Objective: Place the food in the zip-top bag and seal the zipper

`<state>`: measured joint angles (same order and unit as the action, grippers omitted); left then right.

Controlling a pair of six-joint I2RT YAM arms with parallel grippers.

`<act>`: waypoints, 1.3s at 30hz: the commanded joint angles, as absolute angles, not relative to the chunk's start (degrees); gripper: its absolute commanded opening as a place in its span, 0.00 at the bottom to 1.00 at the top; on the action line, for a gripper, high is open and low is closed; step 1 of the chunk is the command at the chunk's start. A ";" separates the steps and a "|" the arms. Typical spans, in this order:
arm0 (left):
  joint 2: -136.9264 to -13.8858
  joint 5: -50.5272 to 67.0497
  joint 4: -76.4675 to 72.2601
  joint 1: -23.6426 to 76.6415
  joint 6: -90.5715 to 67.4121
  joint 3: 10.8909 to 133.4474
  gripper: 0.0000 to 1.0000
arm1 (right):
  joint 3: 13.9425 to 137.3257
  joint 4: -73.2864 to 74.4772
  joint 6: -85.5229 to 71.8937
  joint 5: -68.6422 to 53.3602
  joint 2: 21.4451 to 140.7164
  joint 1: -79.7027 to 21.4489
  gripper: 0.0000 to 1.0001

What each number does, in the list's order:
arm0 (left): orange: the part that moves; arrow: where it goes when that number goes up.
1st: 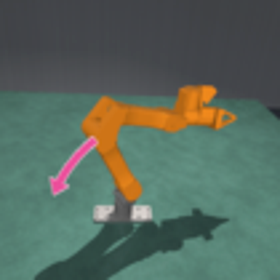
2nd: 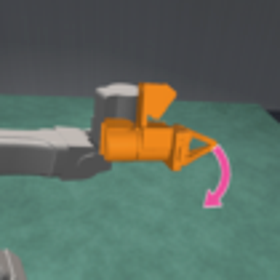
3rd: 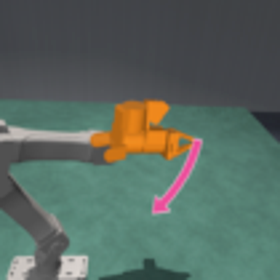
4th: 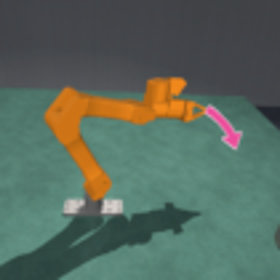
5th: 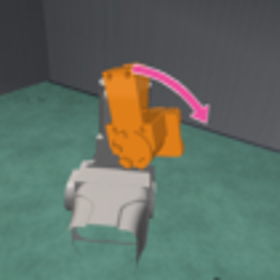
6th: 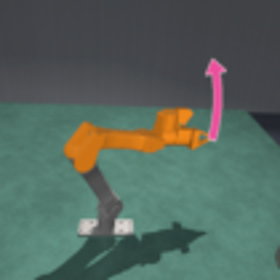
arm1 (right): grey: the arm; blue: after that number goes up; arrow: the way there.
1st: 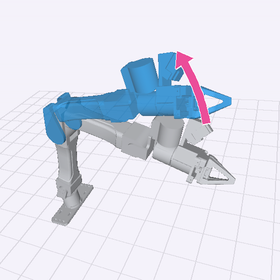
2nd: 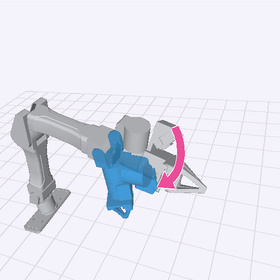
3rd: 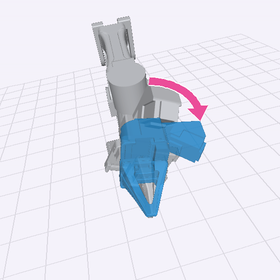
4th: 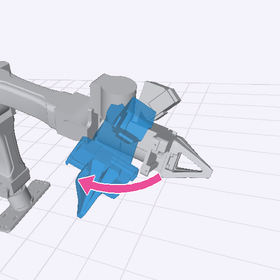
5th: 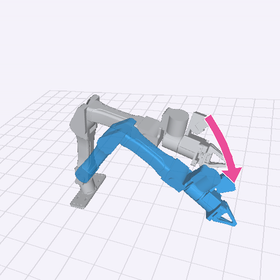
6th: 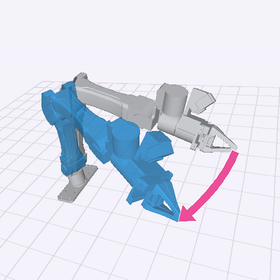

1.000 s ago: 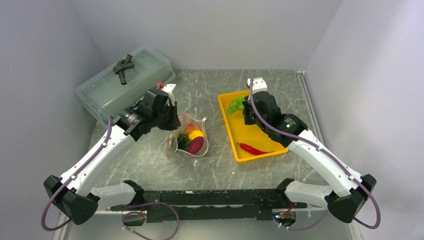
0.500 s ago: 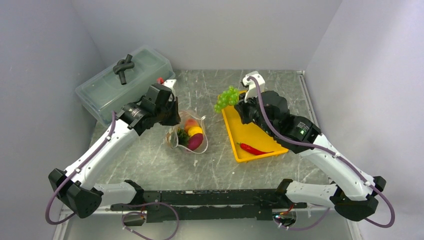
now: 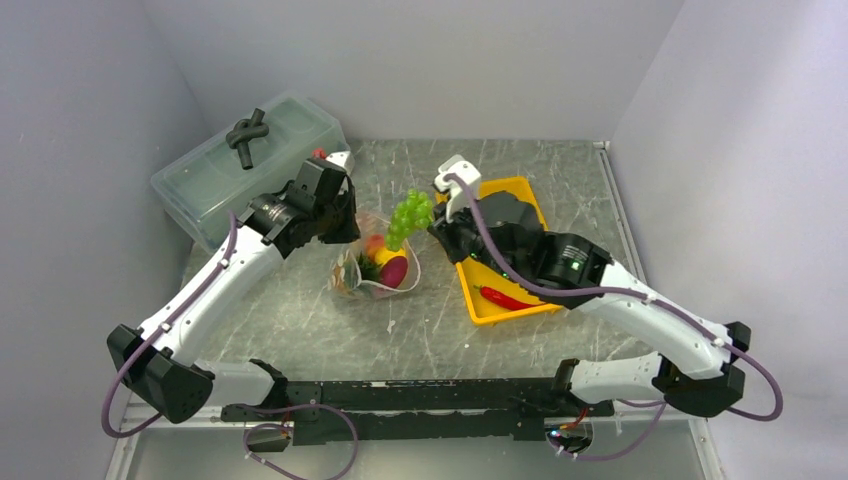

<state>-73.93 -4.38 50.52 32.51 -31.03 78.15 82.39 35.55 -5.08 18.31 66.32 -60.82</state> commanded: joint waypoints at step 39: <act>-72.74 5.22 49.73 27.70 -38.23 80.68 0.00 | 94.49 33.08 -10.06 33.74 95.18 -66.97 0.00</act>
<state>-74.15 2.42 51.96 28.08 -37.04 79.53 91.13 33.93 -8.75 33.06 93.65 -66.59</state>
